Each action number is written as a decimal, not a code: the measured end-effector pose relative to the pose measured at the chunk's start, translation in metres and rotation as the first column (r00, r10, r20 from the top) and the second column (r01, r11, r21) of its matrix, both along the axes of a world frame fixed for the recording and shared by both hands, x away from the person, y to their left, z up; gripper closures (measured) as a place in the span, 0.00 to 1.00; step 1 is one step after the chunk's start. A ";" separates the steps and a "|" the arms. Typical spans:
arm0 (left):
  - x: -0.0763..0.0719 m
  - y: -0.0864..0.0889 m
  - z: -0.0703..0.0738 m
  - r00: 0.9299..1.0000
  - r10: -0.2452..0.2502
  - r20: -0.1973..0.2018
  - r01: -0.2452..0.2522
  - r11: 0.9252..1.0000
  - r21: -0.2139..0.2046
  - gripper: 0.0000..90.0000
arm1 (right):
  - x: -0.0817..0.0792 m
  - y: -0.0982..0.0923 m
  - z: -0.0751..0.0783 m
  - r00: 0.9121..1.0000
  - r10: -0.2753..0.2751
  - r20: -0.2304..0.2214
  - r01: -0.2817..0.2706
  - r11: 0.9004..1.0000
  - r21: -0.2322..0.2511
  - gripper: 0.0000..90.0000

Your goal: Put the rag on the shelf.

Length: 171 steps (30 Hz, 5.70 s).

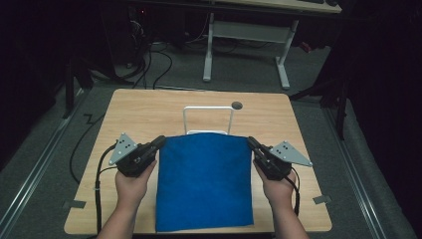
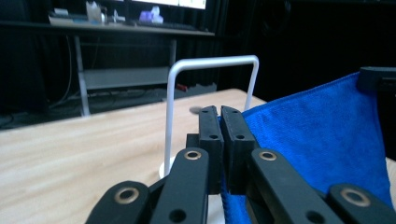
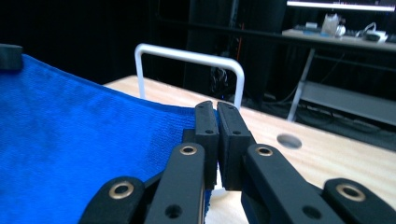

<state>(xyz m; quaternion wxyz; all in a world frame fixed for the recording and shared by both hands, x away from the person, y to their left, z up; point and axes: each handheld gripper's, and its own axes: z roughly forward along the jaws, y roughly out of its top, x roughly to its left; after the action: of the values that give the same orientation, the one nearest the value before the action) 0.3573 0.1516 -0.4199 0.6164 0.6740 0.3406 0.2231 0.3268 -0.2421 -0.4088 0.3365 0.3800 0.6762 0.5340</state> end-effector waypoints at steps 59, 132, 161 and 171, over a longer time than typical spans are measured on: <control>0.093 -0.008 0.097 0.990 0.101 0.096 -0.118 0.974 0.196 0.98 | 0.076 -0.008 0.093 0.991 -0.106 0.078 0.103 0.994 0.039 0.99; 0.163 -0.043 -0.064 0.941 0.064 -0.334 0.047 0.948 0.315 0.98 | 0.180 0.006 -0.062 0.928 -0.085 -0.362 0.072 0.996 -0.052 0.98; 0.153 -0.034 -0.073 0.939 0.118 -0.324 -0.011 0.950 0.313 0.74 | 0.181 -0.005 -0.077 0.910 -0.127 -0.395 0.121 0.992 -0.040 0.85; 0.147 -0.018 -0.061 0.940 0.151 -0.305 -0.056 0.953 0.297 0.68 | 0.172 -0.017 -0.058 0.921 -0.166 -0.352 0.157 0.986 -0.054 0.78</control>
<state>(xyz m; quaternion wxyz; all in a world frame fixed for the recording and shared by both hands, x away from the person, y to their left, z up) 0.5044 0.1332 -0.4810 0.4361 0.7638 0.4371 0.1883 0.4990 -0.2591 -0.4668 0.2563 0.5205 0.6989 0.4183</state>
